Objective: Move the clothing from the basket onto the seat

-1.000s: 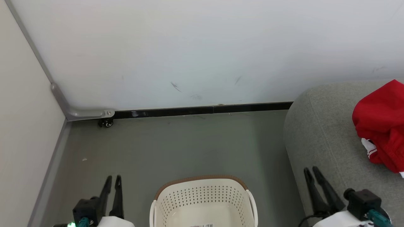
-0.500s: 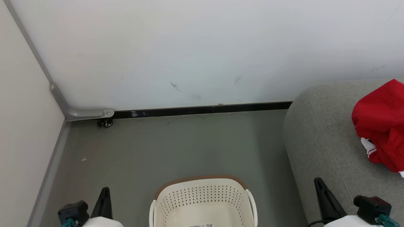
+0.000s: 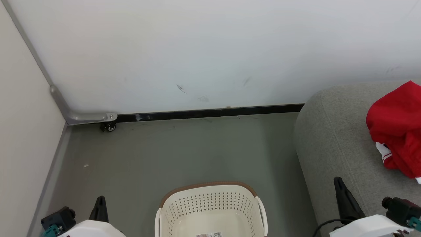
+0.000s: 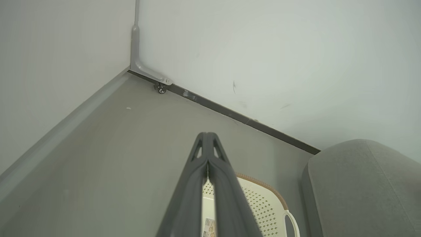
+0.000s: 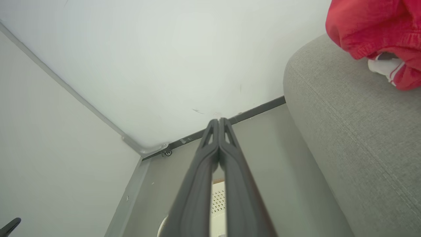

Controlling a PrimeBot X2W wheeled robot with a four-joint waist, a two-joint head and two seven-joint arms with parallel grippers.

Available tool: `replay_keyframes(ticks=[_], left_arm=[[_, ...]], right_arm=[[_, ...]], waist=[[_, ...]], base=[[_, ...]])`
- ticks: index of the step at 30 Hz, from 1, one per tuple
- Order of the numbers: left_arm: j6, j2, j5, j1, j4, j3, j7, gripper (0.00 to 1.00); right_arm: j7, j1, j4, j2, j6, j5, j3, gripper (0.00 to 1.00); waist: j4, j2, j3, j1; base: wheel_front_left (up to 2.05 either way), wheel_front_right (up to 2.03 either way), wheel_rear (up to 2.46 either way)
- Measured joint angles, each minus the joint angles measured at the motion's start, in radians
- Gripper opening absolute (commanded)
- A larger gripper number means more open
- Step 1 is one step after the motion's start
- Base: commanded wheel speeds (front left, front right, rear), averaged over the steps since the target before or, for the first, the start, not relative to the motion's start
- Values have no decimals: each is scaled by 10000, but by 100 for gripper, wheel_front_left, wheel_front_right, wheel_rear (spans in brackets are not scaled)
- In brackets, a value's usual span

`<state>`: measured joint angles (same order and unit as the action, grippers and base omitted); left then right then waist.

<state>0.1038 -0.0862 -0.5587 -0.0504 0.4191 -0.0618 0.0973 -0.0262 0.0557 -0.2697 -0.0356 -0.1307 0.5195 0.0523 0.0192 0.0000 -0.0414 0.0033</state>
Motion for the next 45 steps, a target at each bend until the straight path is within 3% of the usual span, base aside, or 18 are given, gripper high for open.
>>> replay_keyframes(ticks=[14,28,45], left_arm=[[-385,61,-1768,-180,-33,391,-525,0],[-800,228,-3848,-192,-219,738,-988,0],[-1300,293,-6228,-384,-591,1083,-1478,0]], right_arm=[[291,-263,-94,0,0,1845,134,0],[577,-423,-203,0,2,4006,385,0],[895,-809,-242,-2,4,6447,648,0]], waist=[[-36,0,33,14],[-73,0,121,-18],[-116,0,216,-25]], base=[[0,0,0],[0,0,0],[0,0,0]])
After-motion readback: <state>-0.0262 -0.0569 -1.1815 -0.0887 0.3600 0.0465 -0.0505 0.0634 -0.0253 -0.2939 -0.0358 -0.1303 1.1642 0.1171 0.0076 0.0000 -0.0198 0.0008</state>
